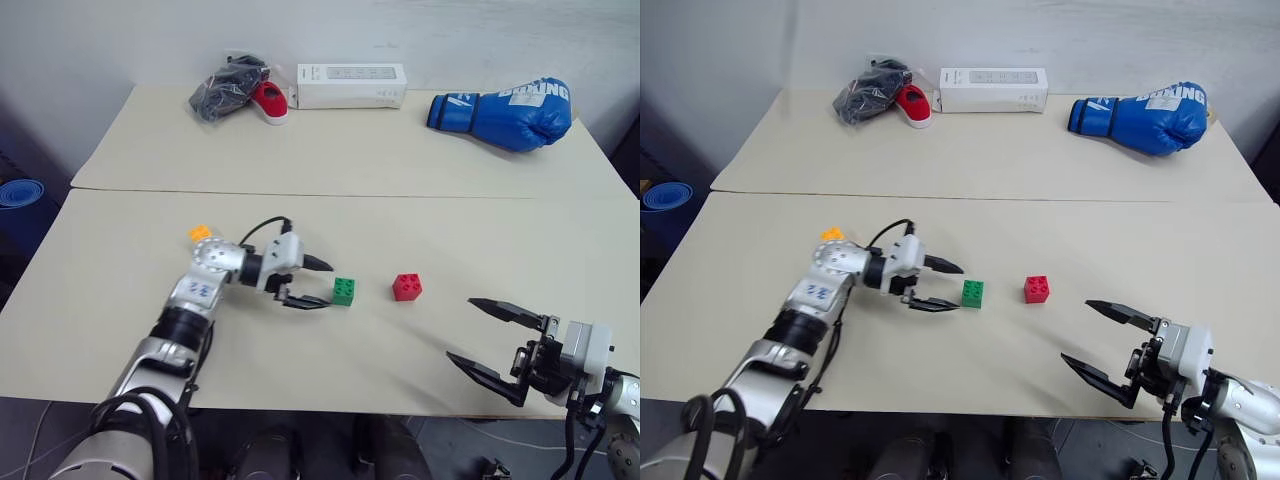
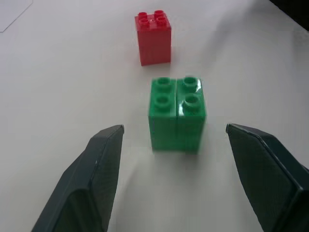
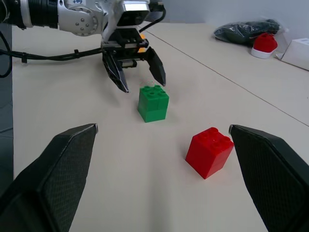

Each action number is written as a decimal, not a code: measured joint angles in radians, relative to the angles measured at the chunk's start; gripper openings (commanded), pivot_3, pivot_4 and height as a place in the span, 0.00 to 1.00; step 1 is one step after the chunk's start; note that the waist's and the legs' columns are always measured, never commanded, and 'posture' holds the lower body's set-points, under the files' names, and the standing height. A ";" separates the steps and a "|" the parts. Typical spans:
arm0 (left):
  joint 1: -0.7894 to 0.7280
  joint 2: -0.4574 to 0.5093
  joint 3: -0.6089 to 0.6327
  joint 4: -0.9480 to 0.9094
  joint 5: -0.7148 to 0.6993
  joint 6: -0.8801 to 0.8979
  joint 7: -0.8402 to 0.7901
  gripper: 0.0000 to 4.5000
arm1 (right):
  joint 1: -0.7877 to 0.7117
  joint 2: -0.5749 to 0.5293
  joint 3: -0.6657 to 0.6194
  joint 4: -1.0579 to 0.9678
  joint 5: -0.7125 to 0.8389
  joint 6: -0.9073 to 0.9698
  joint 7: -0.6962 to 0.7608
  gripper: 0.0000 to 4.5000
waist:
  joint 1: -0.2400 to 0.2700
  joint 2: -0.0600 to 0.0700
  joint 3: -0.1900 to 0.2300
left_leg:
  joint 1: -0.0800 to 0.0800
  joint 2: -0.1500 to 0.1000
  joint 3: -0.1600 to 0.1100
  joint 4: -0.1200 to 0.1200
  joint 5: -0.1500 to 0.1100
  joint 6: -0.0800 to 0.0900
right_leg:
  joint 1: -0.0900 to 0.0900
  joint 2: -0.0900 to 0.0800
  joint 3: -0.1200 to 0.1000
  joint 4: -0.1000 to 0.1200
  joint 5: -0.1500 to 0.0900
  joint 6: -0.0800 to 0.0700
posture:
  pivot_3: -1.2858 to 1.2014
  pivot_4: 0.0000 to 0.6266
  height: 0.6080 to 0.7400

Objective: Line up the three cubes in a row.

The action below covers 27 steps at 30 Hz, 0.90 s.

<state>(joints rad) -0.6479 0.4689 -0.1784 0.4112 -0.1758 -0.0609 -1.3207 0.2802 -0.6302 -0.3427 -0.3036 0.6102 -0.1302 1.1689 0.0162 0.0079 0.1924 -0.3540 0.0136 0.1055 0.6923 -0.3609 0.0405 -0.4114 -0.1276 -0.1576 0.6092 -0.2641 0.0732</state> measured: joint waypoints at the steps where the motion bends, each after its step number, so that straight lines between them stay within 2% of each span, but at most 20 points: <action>1: 0.070 0.053 0.032 -0.083 -0.030 0.025 -0.007 0.79 | -0.011 0.000 0.008 0.007 -0.001 0.000 0.006 1.00 | -0.005 0.000 0.000 | 0.000 0.000 0.000 0.000 0.000 0.000 | 0.000 0.000 0.000 0.000 0.000 0.000 | 0.52 0.24 1.00; 4: 0.240 0.156 0.152 -0.265 -0.105 0.108 0.023 0.79 | -0.034 0.004 0.023 0.040 -0.004 -0.001 0.017 1.00 | -0.010 0.000 0.000 | 0.000 0.000 -0.002 0.000 0.000 0.000 | 0.001 -0.002 -0.001 -0.001 0.000 0.000 | 0.52 0.24 1.00; 8: 0.485 0.171 0.382 -0.443 -0.197 0.157 0.176 0.79 | -0.101 0.049 0.052 0.045 -0.006 -0.027 0.014 1.00 | -0.006 0.001 0.000 | 0.001 0.000 -0.004 0.000 -0.001 -0.001 | 0.002 -0.003 0.000 -0.005 0.000 -0.001 | 0.52 0.24 1.00; 11: 0.632 0.150 0.537 -0.468 -0.241 0.183 0.283 0.89 | -0.125 0.078 0.069 0.052 -0.011 -0.046 0.002 1.00 | -0.004 0.001 0.000 | 0.001 0.000 -0.004 0.000 -0.002 -0.001 | 0.002 -0.003 -0.001 -0.004 -0.001 -0.001 | 0.52 0.24 1.00; 12: 0.699 0.136 0.604 -0.471 -0.258 0.191 0.327 0.98 | -0.133 0.088 0.079 0.055 -0.014 -0.047 -0.002 1.00 | -0.001 0.001 0.000 | 0.001 0.000 -0.004 0.000 -0.002 -0.001 | 0.002 -0.003 -0.001 -0.004 -0.001 -0.001 | 0.52 0.24 1.00; 14: 0.796 0.123 0.703 -0.450 -0.274 0.183 0.375 0.99 | -0.148 0.104 0.102 0.053 -0.015 -0.059 -0.007 1.00 | -0.002 0.001 0.000 | 0.001 0.000 -0.003 0.000 -0.002 -0.001 | 0.002 -0.003 0.000 -0.005 -0.001 -0.001 | 0.52 0.24 1.00; 17: 0.865 0.107 0.807 -0.375 -0.284 0.158 0.429 0.99 | -0.153 0.122 0.133 0.049 -0.018 -0.065 -0.013 1.00 | 0.008 0.000 0.000 | 0.001 0.000 -0.003 0.000 -0.004 0.000 | 0.001 -0.003 -0.001 -0.005 -0.001 -0.001 | 0.52 0.24 1.00; 22: 0.890 0.099 0.872 -0.346 -0.334 0.176 0.469 0.99 | -0.157 0.132 0.164 0.050 -0.039 -0.088 -0.018 1.00 | 0.015 -0.001 -0.001 | 0.001 0.000 -0.003 0.000 -0.006 0.000 | 0.002 -0.005 0.000 -0.005 -0.001 -0.001 | 0.52 0.24 1.00; 27: 0.751 0.125 0.764 -0.354 -0.348 0.232 0.463 0.99 | -0.155 0.134 0.171 0.073 -0.046 -0.119 -0.018 1.00 | 0.013 -0.002 -0.001 | 0.001 0.000 -0.003 0.000 -0.005 -0.001 | 0.001 -0.004 -0.001 -0.004 -0.001 -0.001 | 0.52 0.24 1.00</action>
<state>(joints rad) 0.1028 0.5935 0.5860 0.0573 -0.5240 0.1707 -0.8581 0.1255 -0.4959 -0.1715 -0.2301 0.5646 -0.2496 1.1504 0.0291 0.0064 0.1915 -0.3528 0.0135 0.1022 0.6920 -0.3664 0.0397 -0.4101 -0.1318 -0.1585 0.6057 -0.2650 0.0718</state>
